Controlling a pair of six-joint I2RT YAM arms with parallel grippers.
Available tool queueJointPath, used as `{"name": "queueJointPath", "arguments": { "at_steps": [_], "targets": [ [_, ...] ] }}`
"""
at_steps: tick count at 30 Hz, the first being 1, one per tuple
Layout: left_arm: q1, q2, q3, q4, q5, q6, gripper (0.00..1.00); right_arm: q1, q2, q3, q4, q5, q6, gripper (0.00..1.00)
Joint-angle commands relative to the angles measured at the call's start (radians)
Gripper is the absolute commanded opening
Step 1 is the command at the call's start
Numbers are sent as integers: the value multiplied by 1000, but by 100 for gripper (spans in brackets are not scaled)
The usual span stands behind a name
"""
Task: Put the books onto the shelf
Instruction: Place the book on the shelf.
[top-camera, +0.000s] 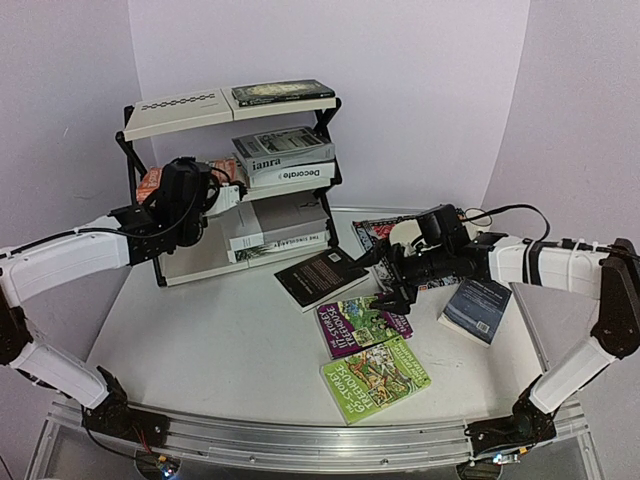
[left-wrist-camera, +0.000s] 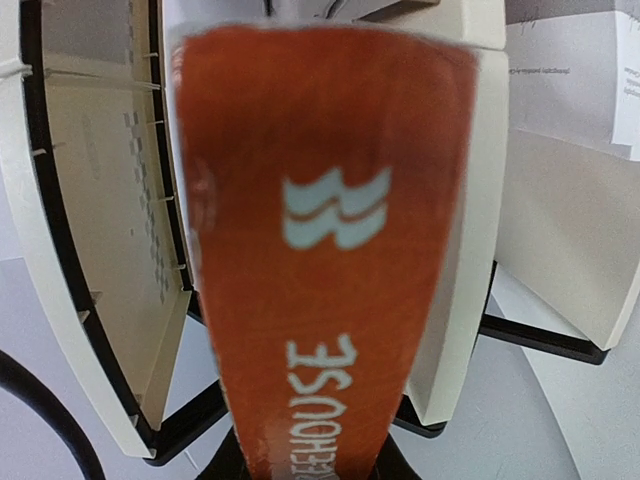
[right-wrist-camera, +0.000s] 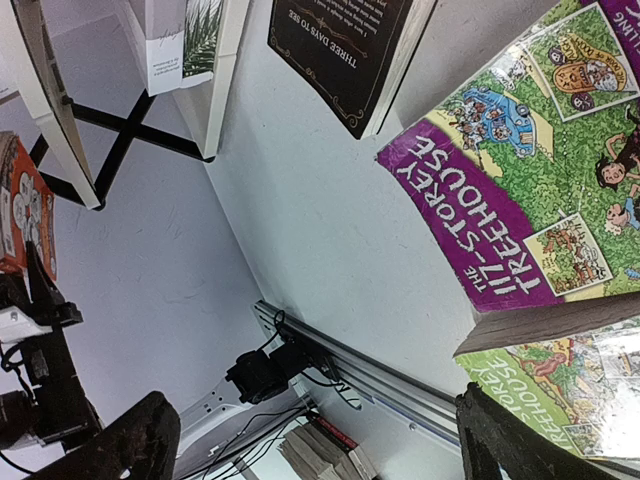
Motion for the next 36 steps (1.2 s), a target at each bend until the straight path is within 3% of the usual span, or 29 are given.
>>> {"name": "queueJointPath", "arguments": {
  "at_steps": [1,16,36],
  "targets": [
    [61,9,13,155,47,31,0,-5,-49,2,-30,1,-24,96],
    [197,121,55,237,203,19,0,-5,-63,13,-50,-2,-24,96],
    [264,212,106,249,244,42,0,-5,-80,28,-89,6,-32,96]
  ]
}}
